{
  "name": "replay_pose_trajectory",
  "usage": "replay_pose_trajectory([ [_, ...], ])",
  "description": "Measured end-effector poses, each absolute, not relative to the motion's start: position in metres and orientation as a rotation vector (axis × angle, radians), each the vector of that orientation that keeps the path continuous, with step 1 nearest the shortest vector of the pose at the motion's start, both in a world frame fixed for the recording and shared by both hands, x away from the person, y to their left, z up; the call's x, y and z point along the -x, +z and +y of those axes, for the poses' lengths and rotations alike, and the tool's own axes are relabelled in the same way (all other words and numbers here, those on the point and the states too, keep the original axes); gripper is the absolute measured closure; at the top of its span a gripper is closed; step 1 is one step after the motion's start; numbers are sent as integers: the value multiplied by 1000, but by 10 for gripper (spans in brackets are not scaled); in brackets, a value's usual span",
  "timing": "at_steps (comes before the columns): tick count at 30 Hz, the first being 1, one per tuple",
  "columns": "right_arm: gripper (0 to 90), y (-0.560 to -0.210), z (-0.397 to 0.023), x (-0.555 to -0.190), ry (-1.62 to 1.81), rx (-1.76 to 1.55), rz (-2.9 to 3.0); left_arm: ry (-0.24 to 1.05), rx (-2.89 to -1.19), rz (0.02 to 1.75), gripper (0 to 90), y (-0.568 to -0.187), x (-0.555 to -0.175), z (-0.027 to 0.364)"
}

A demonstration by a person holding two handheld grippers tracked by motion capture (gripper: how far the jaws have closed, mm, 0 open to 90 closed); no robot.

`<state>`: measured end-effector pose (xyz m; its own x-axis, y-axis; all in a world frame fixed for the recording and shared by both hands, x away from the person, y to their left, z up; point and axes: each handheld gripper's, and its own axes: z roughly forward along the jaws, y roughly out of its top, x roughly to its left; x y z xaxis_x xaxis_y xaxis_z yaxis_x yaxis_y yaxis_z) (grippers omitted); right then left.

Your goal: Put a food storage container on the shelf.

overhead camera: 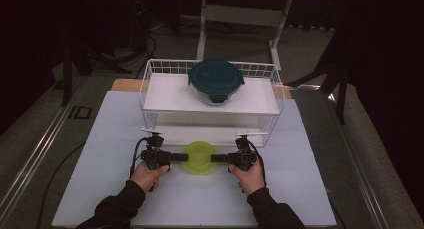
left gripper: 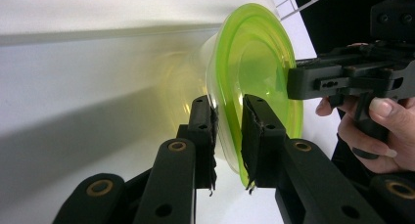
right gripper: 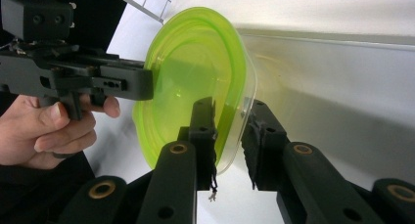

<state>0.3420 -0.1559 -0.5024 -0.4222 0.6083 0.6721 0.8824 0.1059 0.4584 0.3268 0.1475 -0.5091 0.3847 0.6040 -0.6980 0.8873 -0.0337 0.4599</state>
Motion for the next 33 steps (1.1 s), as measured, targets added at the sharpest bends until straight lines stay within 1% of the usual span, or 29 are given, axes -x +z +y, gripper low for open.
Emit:
replay_pose_trajectory([
  [9,785,-500,-159,-337,-1215,1431,-2099,-397,-1761,1286,781,-504,-319,147],
  [12,806,-498,-159,-334,-1225,1431,-2124,-400,-1769,1277,812,-502,-316,147],
  [20,807,-492,-160,-330,-1227,1431,-2143,-390,-1778,1270,815,-492,-314,144],
  [25,807,-481,-161,-326,-1247,1422,-2155,-370,-1783,1258,815,-481,-310,143],
  [33,806,-463,-163,-320,-1266,1406,-2168,-378,-1775,1241,815,-464,-305,143],
])
